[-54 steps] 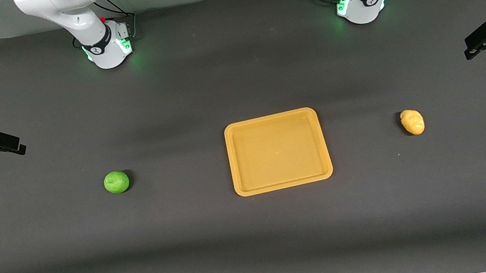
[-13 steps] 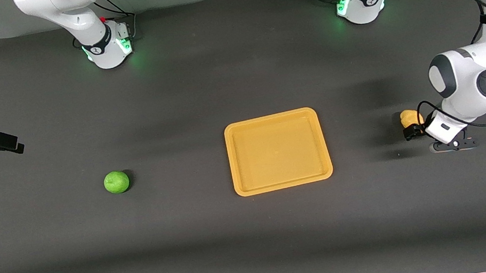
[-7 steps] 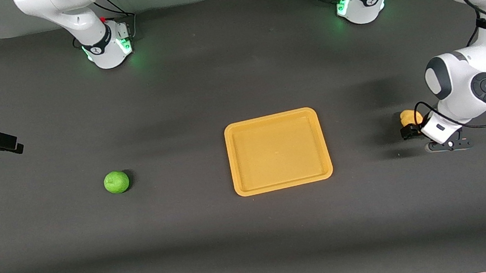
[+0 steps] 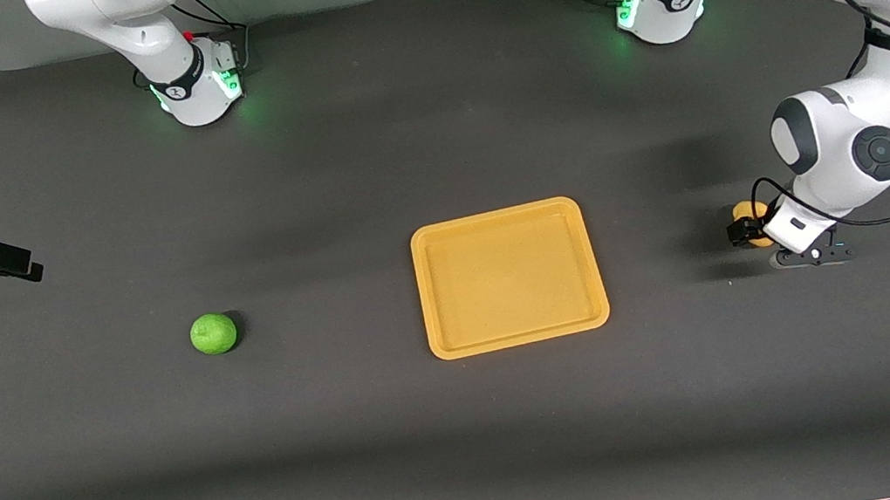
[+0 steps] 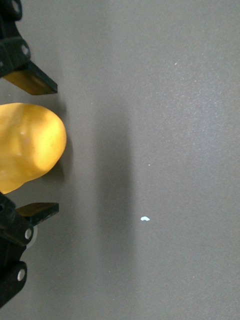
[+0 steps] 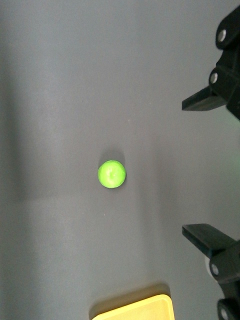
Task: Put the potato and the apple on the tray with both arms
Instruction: 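Close the left gripper on the potato and lift it, then carry the potato with the left gripper over the yellow tray, then lower the potato onto the tray and open the left gripper, then retract the left gripper while the right gripper reaches the green apple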
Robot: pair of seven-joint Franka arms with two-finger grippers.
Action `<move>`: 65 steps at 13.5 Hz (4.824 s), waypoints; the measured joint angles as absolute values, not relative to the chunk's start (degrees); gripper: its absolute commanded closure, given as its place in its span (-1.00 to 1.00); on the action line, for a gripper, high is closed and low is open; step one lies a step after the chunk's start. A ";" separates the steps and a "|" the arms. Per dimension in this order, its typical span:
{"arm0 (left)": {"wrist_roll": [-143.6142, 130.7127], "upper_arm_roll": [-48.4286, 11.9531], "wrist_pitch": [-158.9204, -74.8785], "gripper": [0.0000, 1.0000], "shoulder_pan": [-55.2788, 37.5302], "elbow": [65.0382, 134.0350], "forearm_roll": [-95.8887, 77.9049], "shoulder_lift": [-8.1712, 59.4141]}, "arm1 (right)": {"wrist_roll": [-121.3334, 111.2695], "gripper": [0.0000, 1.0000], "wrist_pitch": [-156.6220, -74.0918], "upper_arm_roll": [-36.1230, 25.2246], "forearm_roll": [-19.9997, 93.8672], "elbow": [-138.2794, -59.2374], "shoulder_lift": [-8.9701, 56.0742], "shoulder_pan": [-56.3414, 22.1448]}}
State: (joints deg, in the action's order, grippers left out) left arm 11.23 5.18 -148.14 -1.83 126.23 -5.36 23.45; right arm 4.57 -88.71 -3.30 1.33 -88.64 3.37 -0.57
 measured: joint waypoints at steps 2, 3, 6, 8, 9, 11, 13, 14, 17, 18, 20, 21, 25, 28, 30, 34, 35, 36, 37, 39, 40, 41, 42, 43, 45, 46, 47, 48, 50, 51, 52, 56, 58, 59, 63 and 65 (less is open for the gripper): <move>11.30 5.17 -148.14 -0.14 -1.83 127.29 -5.37 22.48 | 4.56 -1.00 -88.71 -3.30 1.33 -88.64 3.37 -0.57; 11.32 5.17 -148.36 0.06 -1.83 127.69 -5.37 22.24 | 4.57 -1.00 -88.71 -3.30 1.33 -88.64 3.37 -0.57; 11.35 5.09 -150.43 0.28 -1.89 128.85 -5.38 21.79 | 4.56 -1.00 -88.71 -3.30 1.33 -88.64 3.37 -0.57; 10.50 4.90 -149.99 0.28 -2.88 129.22 -5.58 21.24 | 4.53 -1.00 -88.71 -3.30 1.33 -88.64 3.37 -0.58; 9.07 4.79 -148.54 0.28 -3.88 129.20 -5.73 20.55 | 4.49 -1.00 -88.71 -3.29 1.33 -88.64 3.37 -0.58; 5.03 4.59 -143.98 0.29 -6.32 129.03 -5.92 17.63 | 3.36 -1.00 -88.72 -3.27 1.33 -88.62 3.37 -0.60; -0.77 4.45 -137.20 0.33 -9.51 128.20 -5.96 13.46 | 2.06 -1.00 -88.74 -3.28 1.33 -88.58 3.37 -0.60; -4.00 4.41 -134.19 0.32 -11.36 127.46 -6.00 11.73 | 1.84 -1.00 -88.74 -3.27 1.33 -88.56 3.37 -0.60; -15.99 4.27 -131.07 0.33 -18.37 125.62 -6.05 9.42 | 1.43 -1.00 -88.74 -3.27 1.33 -88.41 3.25 -0.61; -20.68 4.22 -131.51 0.33 -21.25 125.39 -6.10 9.66 | 1.36 -1.00 -88.74 -3.26 1.33 -88.36 3.14 -0.61; -29.59 4.13 -133.12 0.32 -26.97 124.71 -6.16 10.93 | 1.34 -1.00 -88.74 -3.25 1.33 -88.25 3.00 -0.62; -33.60 4.07 -134.20 0.31 -29.55 123.91 -6.38 12.05 | 1.33 -1.00 -88.74 -3.25 1.33 -88.22 2.99 -0.62; -44.38 3.58 -140.64 0.30 -37.36 121.07 -9.18 17.97 | 1.33 -1.00 -88.76 -3.29 1.33 -88.11 2.99 -0.59; -47.84 3.43 -145.14 0.30 -40.23 119.52 -9.51 22.86 | 1.33 -1.00 -88.76 -3.37 1.33 -87.90 2.99 -0.57; -48.15 3.44 -148.52 0.31 -40.58 119.27 -9.60 26.01 | 1.33 -1.00 -88.75 -3.40 1.24 -87.89 2.99 -0.56; -48.15 3.93 -150.59 0.33 -40.24 118.49 -9.75 28.08 | 1.33 -1.00 -88.75 -3.53 1.23 -87.84 2.99 -0.54; -48.15 4.04 -150.60 0.34 -40.12 118.25 -9.75 28.19 | 1.33 -1.00 -88.75 -3.55 1.23 -87.76 2.99 -0.54; -48.15 4.12 -150.60 0.34 -40.06 117.81 -9.75 28.39 | 1.33 -1.00 -88.75 -3.57 1.23 -87.71 2.99 -0.54; -48.15 4.18 -150.58 0.34 -40.04 117.47 -9.75 28.56 | 1.33 -1.00 -88.74 -3.66 1.23 -87.70 2.99 -0.53; -48.15 4.37 -150.55 0.34 -39.63 116.92 -9.75 28.69 | 1.33 -1.00 -88.74 -4.08 1.23 -87.69 2.99 -0.52; -48.09 4.47 -150.55 0.34 -39.10 116.80 -9.74 28.70 | 1.33 -1.00 -88.73 -4.17 1.23 -87.69 2.99 -0.52; -48.04 4.47 -150.53 0.34 -38.61 116.73 -9.68 28.71 | 1.33 -1.00 -88.73 -4.18 1.23 -87.69 2.99 -0.52; -48.02 4.49 -150.52 0.34 -38.23 116.70 -9.66 28.72 | 1.33 -1.00 -88.73 -4.18 1.23 -87.69 2.99 -0.52; -47.99 4.51 -150.52 0.35 -37.87 116.67 -9.64 28.74 | 1.33 -1.00 -88.73 -4.19 1.23 -87.69 2.99 -0.52; -47.90 4.50 -150.52 0.34 -37.48 116.63 -9.63 28.75 | 1.33 -1.00 -88.73 -4.19 1.23 -87.69 2.99 -0.52; -47.90 4.49 -150.52 0.13 -37.47 116.59 -9.63 28.75 | 1.33 -1.00 -88.73 -4.19 1.23 -87.69 2.99 -0.52; -47.90 4.46 -150.52 -0.60 -37.47 116.56 -9.63 28.76 | 1.33 -1.00 -88.73 -4.20 1.23 -87.69 2.99 -0.52; -47.90 4.43 -150.52 -0.99 -37.47 116.56 -9.63 28.81 | 1.33 -1.00 -88.73 -4.21 1.23 -87.69 2.99 -0.52; -47.90 4.42 -150.54 -1.00 -37.47 116.56 -9.63 29.11 | 1.33 -1.00 -88.73 -4.20 1.23 -87.69 2.99 -0.52; -47.90 4.39 -150.56 -0.99 -37.47 116.55 -9.63 29.37 | 1.33 -1.00 -88.73 -4.21 1.23 -87.69 2.99 -0.52; -47.90 4.37 -150.58 -0.99 -37.47 116.48 -9.63 29.53 | 1.33 -1.00 -88.73 -4.21 1.23 -87.69 2.99 -0.52; -45.26 4.77 -136.46 -0.99 -35.54 109.49 -9.63 27.18 | 1.33 -1.00 -88.71 -4.21 1.23 -87.68 2.98 -0.52; -40.95 4.91 -118.92 -0.98 -32.02 100.82 -9.60 23.10 | 1.33 -1.00 -88.70 -4.21 1.23 -87.67 2.98 -0.53; -38.33 5.02 -109.92 -0.96 -30.03 96.38 -9.54 20.84 | 1.33 -1.00 -88.70 -4.20 1.23 -87.67 2.98 -0.53; -22.37 5.30 -87.10 -0.95 -22.96 86.77 -2.23 13.78 | 1.33 -1.00 -88.69 -3.96 1.23 -87.62 2.97 -0.65; -13.74 5.38 -84.10 -0.95 -19.32 86.22 0.59 11.02 | 1.33 -1.00 -88.68 -3.67 1.23 -87.60 2.96 -0.85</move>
